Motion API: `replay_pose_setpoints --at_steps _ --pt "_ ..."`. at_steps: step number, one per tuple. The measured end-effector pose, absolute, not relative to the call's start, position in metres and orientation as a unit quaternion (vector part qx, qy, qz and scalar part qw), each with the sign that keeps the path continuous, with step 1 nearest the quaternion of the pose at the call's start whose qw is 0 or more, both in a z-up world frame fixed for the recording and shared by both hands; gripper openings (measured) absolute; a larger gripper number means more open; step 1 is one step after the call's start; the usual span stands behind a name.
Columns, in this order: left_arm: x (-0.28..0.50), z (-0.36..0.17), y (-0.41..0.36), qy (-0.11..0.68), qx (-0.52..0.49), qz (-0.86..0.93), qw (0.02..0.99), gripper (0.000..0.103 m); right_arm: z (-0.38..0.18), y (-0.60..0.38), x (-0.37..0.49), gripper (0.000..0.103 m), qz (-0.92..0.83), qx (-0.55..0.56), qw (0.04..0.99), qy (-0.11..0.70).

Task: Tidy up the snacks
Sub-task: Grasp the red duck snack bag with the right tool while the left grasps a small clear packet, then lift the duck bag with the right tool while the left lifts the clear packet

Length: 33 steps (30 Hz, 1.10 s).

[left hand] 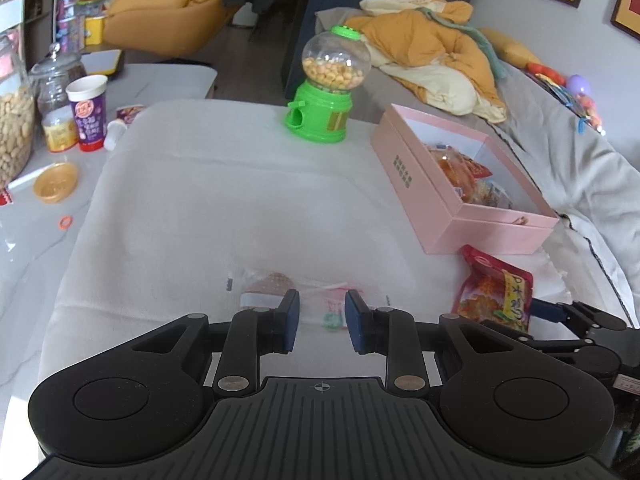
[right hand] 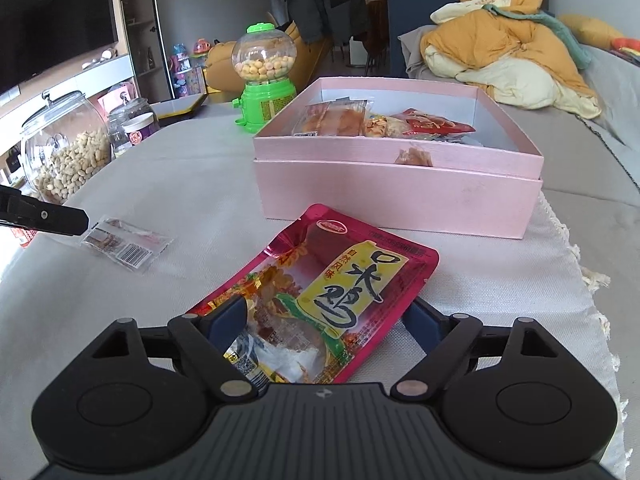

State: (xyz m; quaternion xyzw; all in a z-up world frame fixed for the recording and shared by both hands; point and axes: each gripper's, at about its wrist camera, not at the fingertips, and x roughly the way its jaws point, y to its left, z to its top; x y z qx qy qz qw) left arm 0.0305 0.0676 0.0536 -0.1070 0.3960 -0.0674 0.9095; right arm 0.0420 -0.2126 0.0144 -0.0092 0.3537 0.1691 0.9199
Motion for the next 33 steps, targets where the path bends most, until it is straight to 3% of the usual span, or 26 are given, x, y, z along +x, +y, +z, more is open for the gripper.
replay_pose_setpoints --at_steps 6,10,16,24,29,33 --pt "0.061 0.046 0.082 0.371 -0.126 -0.055 0.918 0.029 0.015 -0.214 0.041 0.086 0.169 -0.006 0.920 0.353" --pt "0.083 0.035 0.095 0.404 -0.143 -0.058 0.901 0.028 0.015 -0.214 0.041 0.086 0.169 -0.006 0.920 0.353" --pt "0.040 0.031 0.080 0.447 -0.132 -0.144 0.873 0.027 0.015 -0.214 0.041 0.086 0.169 -0.006 0.920 0.353" --pt "-0.020 0.048 0.007 0.401 0.088 -0.159 0.898 0.029 0.015 -0.214 0.041 0.086 0.169 -0.006 0.920 0.353" --pt "-0.019 0.029 -0.030 0.399 0.177 -0.136 0.890 0.043 0.017 -0.219 0.037 0.086 0.168 0.000 0.918 0.359" --pt "-0.010 0.024 -0.019 0.393 0.140 -0.125 0.900 0.048 0.019 -0.235 0.017 0.086 0.153 0.024 0.918 0.364"
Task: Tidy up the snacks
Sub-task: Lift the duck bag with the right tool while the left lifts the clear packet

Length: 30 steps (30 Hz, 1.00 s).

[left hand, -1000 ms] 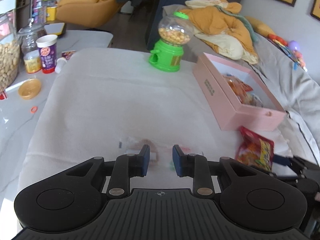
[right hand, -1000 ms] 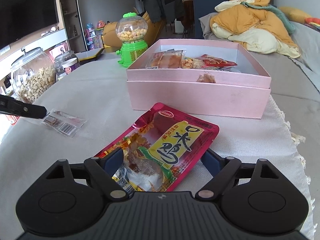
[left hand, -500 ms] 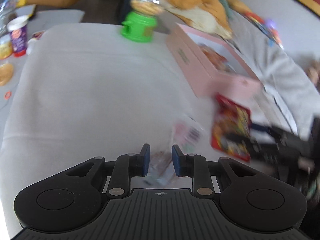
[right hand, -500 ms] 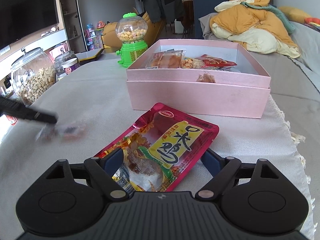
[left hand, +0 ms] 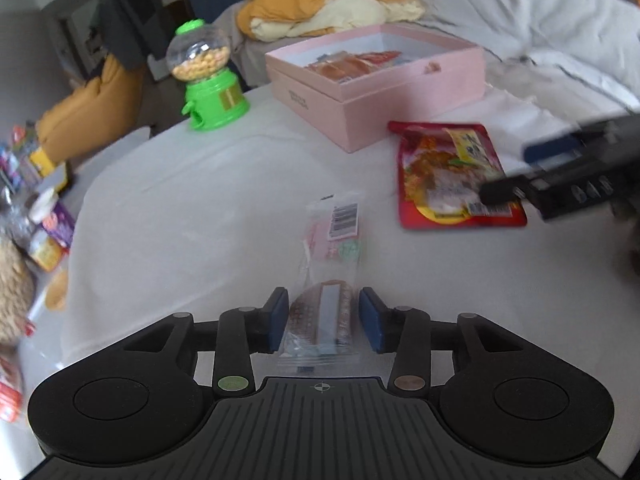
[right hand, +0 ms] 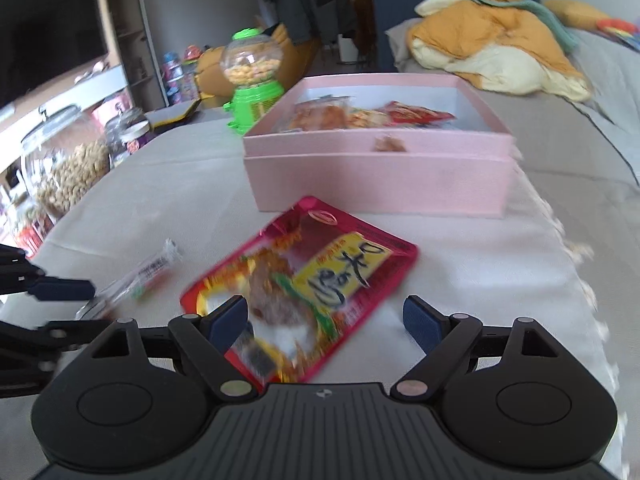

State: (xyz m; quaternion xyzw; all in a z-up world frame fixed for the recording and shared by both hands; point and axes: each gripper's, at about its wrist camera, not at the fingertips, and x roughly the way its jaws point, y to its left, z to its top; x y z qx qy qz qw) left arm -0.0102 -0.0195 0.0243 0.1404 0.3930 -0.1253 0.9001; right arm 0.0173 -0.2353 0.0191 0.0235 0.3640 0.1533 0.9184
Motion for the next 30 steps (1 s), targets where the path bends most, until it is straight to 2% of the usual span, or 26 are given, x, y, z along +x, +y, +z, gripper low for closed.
replay_pose_setpoints --at_steps 2,4,10,11,13,15,22,24,29,30 --pt "-0.003 0.024 -0.003 0.405 0.088 -0.121 0.902 0.053 0.019 -0.239 0.011 0.086 0.145 0.023 0.917 0.370" --pt "-0.003 0.023 0.004 0.410 0.051 -0.119 0.903 0.051 0.022 -0.237 0.012 0.086 0.134 0.025 0.915 0.380" --pt "-0.021 0.018 -0.009 0.378 0.062 -0.094 0.919 0.050 0.025 -0.200 0.042 0.092 0.115 0.048 0.904 0.408" --pt "-0.021 0.018 -0.006 0.376 0.052 -0.093 0.920 0.050 0.024 -0.189 0.050 0.099 0.110 0.039 0.905 0.409" --pt "-0.022 0.018 -0.002 0.374 0.036 -0.095 0.922 0.050 0.020 -0.169 0.063 0.103 0.096 0.013 0.911 0.401" --pt "-0.024 0.017 -0.001 0.370 0.037 -0.096 0.923 0.050 0.012 -0.155 0.072 0.103 0.083 -0.028 0.915 0.394" --pt "-0.028 0.014 -0.001 0.352 0.037 -0.097 0.930 0.050 0.014 -0.169 0.069 0.103 0.148 -0.046 0.905 0.397" --pt "-0.027 0.014 -0.001 0.352 0.034 -0.099 0.930 0.050 0.018 -0.175 0.066 0.101 0.177 -0.059 0.895 0.405" --pt "-0.029 0.013 0.004 0.351 0.024 -0.109 0.930 0.050 0.026 -0.198 0.046 0.081 0.190 -0.068 0.892 0.405" --pt "-0.029 0.013 0.005 0.352 0.023 -0.111 0.929 0.049 0.027 -0.202 0.042 0.080 0.186 -0.068 0.893 0.403"
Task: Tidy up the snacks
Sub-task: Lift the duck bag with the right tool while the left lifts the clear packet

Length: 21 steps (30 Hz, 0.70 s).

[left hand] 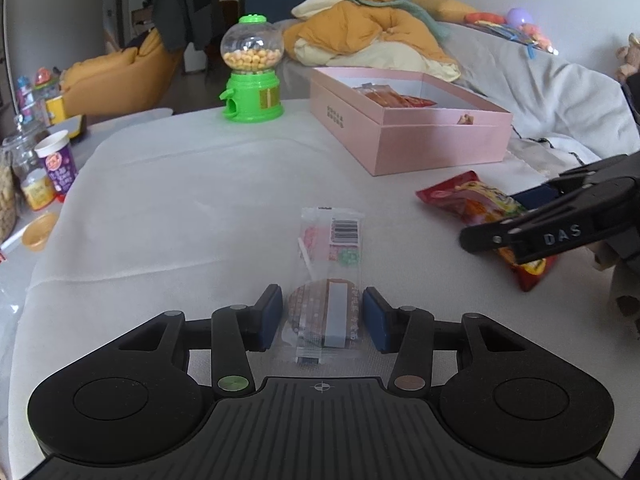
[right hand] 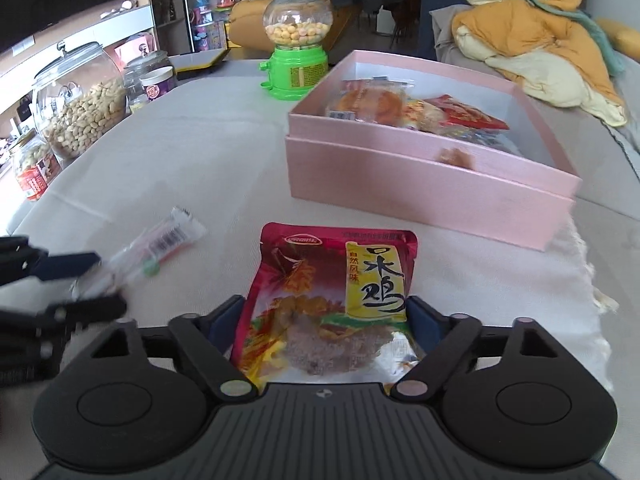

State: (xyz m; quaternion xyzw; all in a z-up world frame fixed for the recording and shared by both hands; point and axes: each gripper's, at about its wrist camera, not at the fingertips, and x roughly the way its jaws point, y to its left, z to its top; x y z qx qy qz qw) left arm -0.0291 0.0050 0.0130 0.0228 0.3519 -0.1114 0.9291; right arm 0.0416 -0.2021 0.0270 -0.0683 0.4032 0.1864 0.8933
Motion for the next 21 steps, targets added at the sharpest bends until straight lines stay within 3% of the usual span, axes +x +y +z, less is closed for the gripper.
replay_pose_setpoints --at_steps 12,21 --pt "-0.034 0.026 0.010 0.335 -0.014 -0.118 0.935 0.042 0.051 -0.237 0.014 0.067 0.184 -0.054 0.912 0.363" --pt "0.059 0.139 -0.031 0.207 -0.088 -0.168 0.960 0.045 0.083 -0.261 0.014 0.067 0.154 -0.059 0.940 0.299"
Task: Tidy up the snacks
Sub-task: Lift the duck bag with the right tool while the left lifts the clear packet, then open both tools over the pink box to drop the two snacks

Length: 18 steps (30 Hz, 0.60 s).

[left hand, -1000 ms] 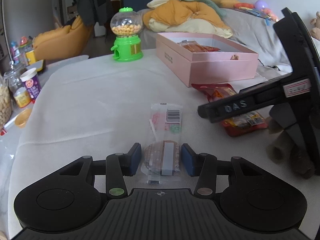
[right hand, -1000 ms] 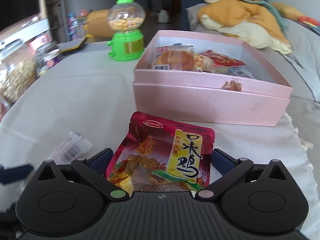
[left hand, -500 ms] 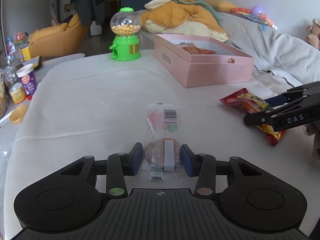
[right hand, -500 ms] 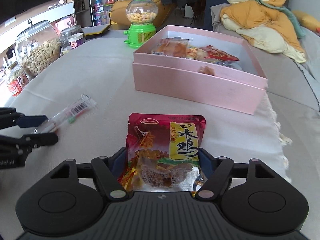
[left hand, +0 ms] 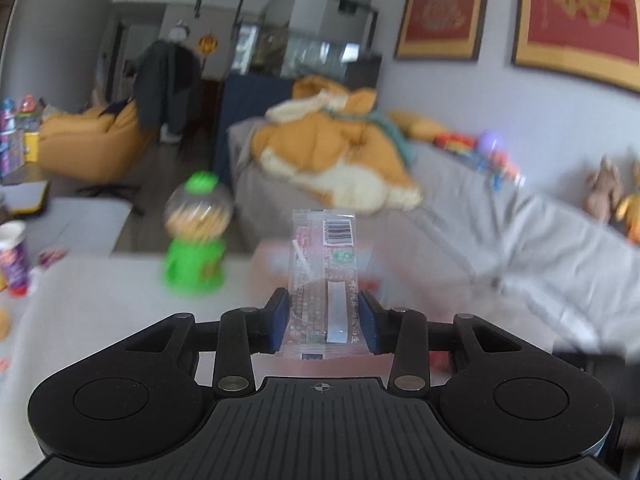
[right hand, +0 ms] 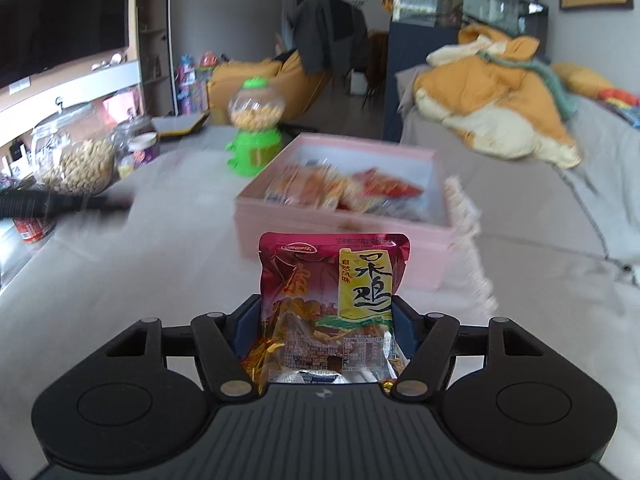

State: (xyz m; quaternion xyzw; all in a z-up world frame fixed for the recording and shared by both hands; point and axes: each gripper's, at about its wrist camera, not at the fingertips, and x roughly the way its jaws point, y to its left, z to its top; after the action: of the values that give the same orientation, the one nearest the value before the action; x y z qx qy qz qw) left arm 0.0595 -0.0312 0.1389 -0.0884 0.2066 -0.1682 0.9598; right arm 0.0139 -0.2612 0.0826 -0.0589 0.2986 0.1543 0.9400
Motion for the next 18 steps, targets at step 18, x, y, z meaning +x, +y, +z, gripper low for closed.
replay_pose_setpoints --at_steps 18 --pt "0.105 0.096 -0.025 0.294 -0.146 -0.137 0.935 0.044 0.153 -0.284 0.114 0.075 0.113 0.013 0.960 0.257"
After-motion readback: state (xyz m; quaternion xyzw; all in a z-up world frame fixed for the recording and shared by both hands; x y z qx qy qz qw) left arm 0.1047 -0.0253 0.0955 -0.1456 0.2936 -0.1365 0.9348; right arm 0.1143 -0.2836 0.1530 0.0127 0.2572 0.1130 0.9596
